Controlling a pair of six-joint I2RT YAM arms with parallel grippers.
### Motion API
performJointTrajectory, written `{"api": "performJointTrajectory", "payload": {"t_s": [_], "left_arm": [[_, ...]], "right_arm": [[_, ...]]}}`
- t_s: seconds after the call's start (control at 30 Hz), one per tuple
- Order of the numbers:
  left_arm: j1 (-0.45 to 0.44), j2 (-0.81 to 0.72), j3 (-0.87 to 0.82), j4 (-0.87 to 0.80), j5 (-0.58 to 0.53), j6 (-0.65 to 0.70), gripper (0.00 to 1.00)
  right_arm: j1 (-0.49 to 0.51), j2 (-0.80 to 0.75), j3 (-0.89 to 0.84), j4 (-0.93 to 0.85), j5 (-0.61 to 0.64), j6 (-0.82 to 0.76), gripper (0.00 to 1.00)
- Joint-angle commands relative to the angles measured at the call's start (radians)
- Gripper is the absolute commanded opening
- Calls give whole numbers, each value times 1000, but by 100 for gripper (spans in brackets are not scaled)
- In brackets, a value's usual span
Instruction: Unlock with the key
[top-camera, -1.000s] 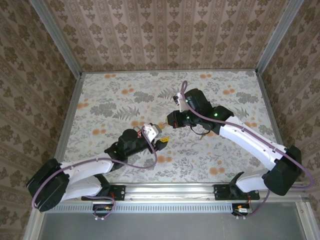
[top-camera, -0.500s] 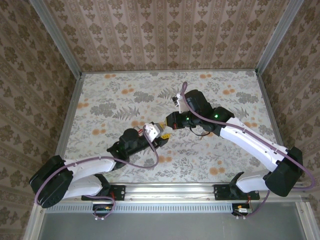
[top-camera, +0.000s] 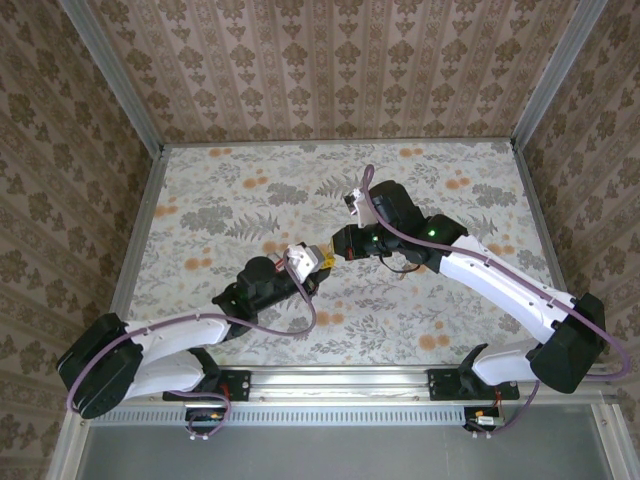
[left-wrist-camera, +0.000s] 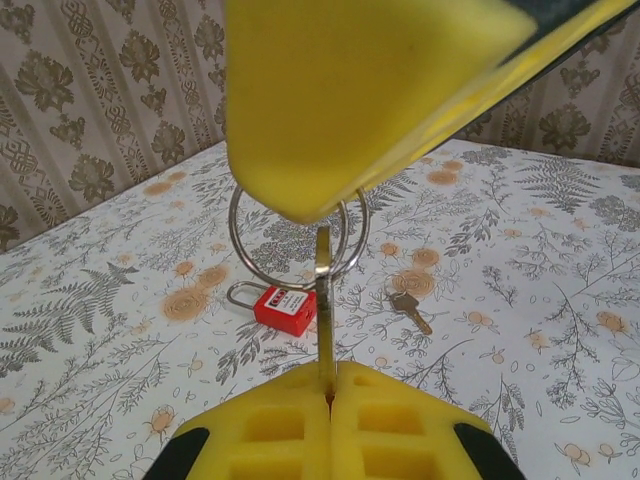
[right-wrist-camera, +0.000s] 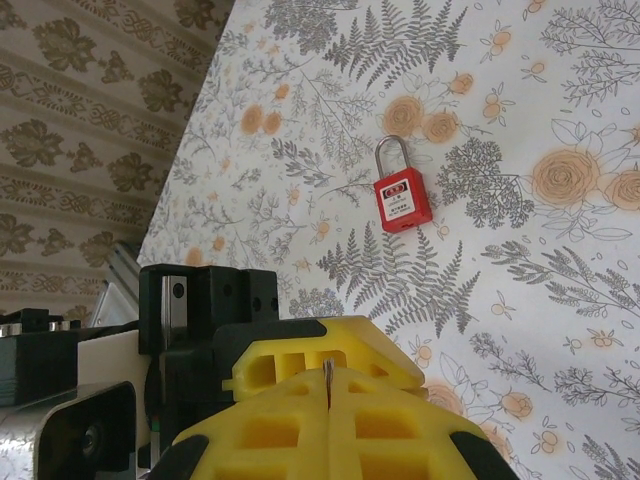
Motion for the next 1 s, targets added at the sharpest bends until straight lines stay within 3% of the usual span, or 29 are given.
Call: {"api": "performJointTrajectory", "payload": {"t_s": [0.0,0.1,0.2,0.37,0.5,0.57,0.67,0.73,0.97], "left_arm": [[-10,-33,23,-4,3,-6,0],[-11,-37,25,-22,-5,-14,0],[-8,-34,42,-67,2,-22,0],[26,-7,91,-154,64,-45,0],[85,16,115,-168,141,-80,0],[125,36,146,-198,225,-105,0],[172,79,197,-242,349,-140,0],[188,107,219,-251,402,-159,0],[229,203,299,-273,657,-250,0]], "right_arm": [[6,-13,-14,22,-7,8,2],[7,-15,-17,22,-8,2,4],[3,-29,-22,17,10,-24,18],[-43,-63,-49,40,21,-85,28],[-117,-106,-108,111,-8,-122,36],[-151,-138,-167,180,-28,-167,46],[-206,-198,-282,351,-105,-218,57],[-250,-220,-335,447,-220,-230,62],[-284,-152,-351,595,-456,-273,69]]}}
